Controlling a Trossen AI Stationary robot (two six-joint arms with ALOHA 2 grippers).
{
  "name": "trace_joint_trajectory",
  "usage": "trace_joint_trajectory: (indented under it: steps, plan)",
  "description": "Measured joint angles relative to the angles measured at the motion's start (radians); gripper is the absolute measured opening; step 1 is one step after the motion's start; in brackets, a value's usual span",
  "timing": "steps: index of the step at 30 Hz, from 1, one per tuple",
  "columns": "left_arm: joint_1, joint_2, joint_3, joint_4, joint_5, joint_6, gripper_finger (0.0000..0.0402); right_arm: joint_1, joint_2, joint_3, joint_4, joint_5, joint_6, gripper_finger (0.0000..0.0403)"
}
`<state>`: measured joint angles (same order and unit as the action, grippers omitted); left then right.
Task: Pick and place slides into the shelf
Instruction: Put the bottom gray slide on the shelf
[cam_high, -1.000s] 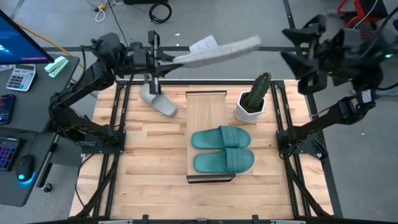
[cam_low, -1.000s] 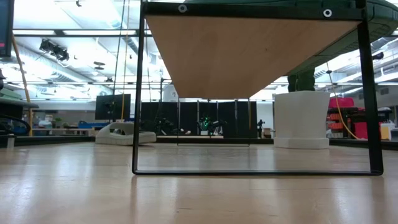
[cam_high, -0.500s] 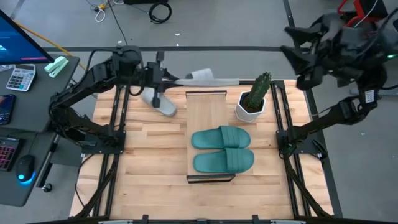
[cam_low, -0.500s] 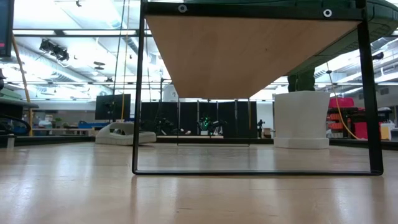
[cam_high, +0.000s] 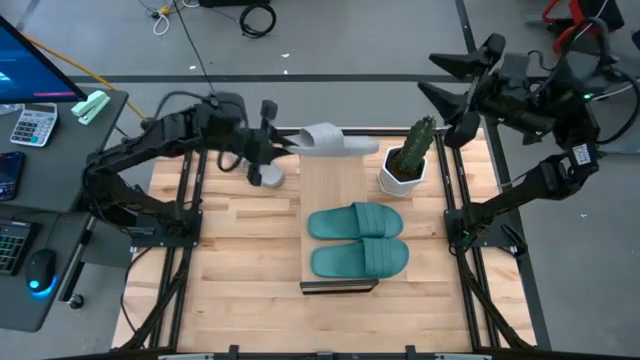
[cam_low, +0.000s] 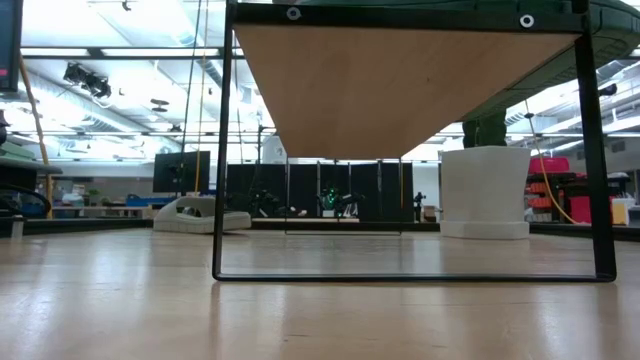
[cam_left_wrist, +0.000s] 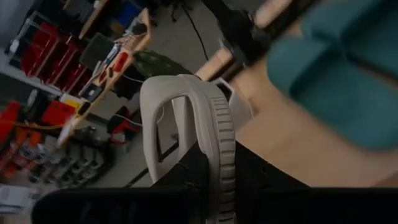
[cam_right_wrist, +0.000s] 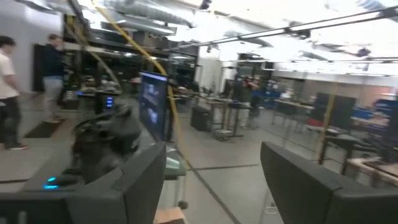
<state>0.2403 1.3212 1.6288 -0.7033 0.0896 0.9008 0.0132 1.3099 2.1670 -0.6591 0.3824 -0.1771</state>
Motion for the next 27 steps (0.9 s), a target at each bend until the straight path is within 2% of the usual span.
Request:
trace_joint_trajectory:
  steps: [7, 15, 20, 27]
  plan:
    - [-0.058, -0.014, -0.172, 0.108, -0.098, 0.136, 0.0045, 0.0, -0.001, 0.0, 0.001, 0.072, -0.006, 0.0267]
    - [-0.071, -0.104, -0.359, 0.31, -0.112, 0.223, 0.0044, -0.003, 0.009, 0.0, -0.004, 0.103, -0.004, 0.0262]
    - [-0.05, -0.186, -0.454, 0.436, -0.071, 0.18, 0.0044, -0.022, 0.023, 0.0, -0.017, 0.111, 0.001, 0.0259]
    - [-0.011, -0.285, -0.602, 0.622, 0.038, -0.03, 0.0044, -0.066, 0.051, 0.0, -0.023, 0.111, 0.032, 0.0255]
